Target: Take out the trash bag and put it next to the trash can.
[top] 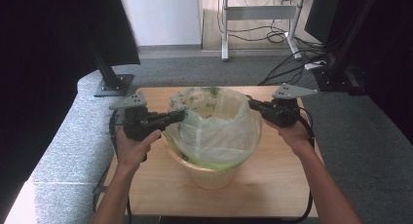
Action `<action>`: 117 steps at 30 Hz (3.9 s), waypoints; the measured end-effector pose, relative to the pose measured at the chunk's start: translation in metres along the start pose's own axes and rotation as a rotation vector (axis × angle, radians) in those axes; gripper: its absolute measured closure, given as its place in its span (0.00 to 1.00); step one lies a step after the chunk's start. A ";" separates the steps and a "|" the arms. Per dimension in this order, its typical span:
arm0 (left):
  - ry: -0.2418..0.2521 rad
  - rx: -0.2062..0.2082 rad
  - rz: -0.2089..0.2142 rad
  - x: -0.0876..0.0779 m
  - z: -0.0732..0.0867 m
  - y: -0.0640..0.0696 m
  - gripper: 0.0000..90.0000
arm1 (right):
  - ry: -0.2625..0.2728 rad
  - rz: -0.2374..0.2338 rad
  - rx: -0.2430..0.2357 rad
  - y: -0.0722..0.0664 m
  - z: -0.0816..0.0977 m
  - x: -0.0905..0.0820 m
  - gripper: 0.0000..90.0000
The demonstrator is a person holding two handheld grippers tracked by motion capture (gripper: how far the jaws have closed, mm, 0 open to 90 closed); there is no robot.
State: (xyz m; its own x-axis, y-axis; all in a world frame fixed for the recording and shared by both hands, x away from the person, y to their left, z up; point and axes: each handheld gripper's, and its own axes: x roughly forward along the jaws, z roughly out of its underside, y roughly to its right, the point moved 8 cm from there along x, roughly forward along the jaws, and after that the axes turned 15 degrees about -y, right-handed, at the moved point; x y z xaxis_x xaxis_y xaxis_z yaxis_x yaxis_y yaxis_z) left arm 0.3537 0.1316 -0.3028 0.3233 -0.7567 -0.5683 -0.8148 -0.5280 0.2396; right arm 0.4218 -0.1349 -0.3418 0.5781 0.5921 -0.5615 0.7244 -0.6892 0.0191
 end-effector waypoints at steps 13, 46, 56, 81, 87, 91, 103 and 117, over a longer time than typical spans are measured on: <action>0.018 0.001 -0.016 -0.004 -0.010 -0.007 1.00 | 0.102 -0.009 0.000 -0.018 -0.044 -0.005 0.99; 0.042 0.054 0.002 -0.004 -0.003 0.012 1.00 | 0.152 -0.215 -0.076 -0.066 -0.011 -0.044 0.44; 0.038 0.049 0.004 -0.002 0.000 0.010 1.00 | -0.064 -0.226 -0.116 -0.073 -0.007 -0.010 0.90; 0.047 0.095 0.037 0.019 -0.027 0.034 1.00 | 0.086 -0.434 -0.091 -0.129 -0.052 -0.011 0.79; 0.022 0.104 0.062 0.030 -0.024 0.040 1.00 | 0.024 -0.307 -0.123 -0.135 -0.050 0.008 0.48; 0.013 0.112 0.075 0.032 -0.024 0.044 1.00 | 0.023 -0.245 -0.187 -0.139 -0.050 0.013 0.75; 0.086 0.095 -0.025 -0.009 -0.012 0.022 0.58 | 0.088 -0.183 -0.186 -0.123 -0.055 -0.009 0.98; -0.025 0.198 0.001 0.017 0.011 0.026 0.18 | 0.184 -0.202 -0.176 -0.128 -0.092 -0.046 0.98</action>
State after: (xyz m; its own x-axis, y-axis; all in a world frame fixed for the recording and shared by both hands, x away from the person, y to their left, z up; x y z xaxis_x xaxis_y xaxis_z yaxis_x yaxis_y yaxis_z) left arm 0.3324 0.1091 -0.3145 0.3125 -0.7460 -0.5881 -0.8946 -0.4393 0.0820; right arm 0.3375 -0.0357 -0.2429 0.4628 0.7860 -0.4099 0.8757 -0.4771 0.0740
